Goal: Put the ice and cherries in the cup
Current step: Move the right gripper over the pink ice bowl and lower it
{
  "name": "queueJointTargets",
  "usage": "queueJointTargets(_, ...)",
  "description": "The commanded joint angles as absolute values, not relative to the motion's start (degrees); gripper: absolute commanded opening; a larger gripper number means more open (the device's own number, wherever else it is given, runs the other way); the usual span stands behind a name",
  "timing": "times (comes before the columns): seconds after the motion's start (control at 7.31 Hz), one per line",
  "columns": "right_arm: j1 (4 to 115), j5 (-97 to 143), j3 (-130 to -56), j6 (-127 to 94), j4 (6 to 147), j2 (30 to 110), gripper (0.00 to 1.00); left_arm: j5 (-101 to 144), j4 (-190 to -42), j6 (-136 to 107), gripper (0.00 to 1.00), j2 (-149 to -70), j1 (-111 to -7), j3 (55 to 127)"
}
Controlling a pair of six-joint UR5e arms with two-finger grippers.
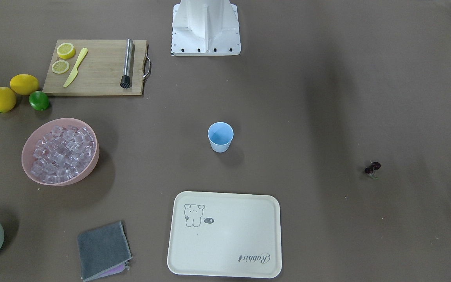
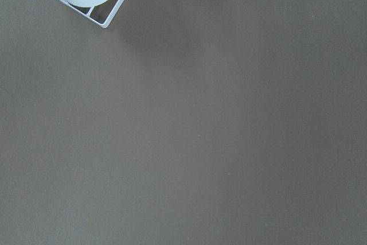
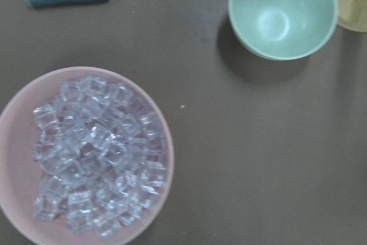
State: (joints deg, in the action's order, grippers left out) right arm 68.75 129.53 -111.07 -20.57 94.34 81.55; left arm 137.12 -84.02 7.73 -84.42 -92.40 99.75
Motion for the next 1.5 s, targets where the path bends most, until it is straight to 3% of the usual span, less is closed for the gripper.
queueJointTargets(0.0, 57.2, 121.1, -110.5, -35.4, 94.3, 76.0, 0.98, 137.1, -84.1, 7.7, 0.98, -84.5, -92.4, 99.4)
queueJointTargets(0.14, 54.7, 118.9, -109.5, -35.9, 94.2, 75.9, 0.98, 137.1, -84.1, 7.7, 0.98, -84.5, -92.4, 99.5)
queueJointTargets(0.27, 54.1, 119.1, -107.6, -35.9, 94.3, 74.5, 0.89, 137.1, -84.1, 7.7, 0.98, -84.3, -92.4, 99.4)
queueJointTargets(0.68, 53.8, 119.2, -103.0, -36.3, 94.3, 71.6, 0.87, 137.1, -84.1, 7.7, 0.98, -84.3, -92.4, 99.3)
queueJointTargets(0.96, 53.8, 119.3, -98.5, -37.1, 93.3, 68.5, 0.76, 137.2, -84.2, 7.7, 0.98, -84.3, -92.4, 99.3)
queueJointTargets(1.37, 52.2, 118.8, -96.0, -37.9, 88.5, 69.6, 0.76, 137.1, -84.2, 7.8, 0.98, -84.3, -92.4, 99.3)
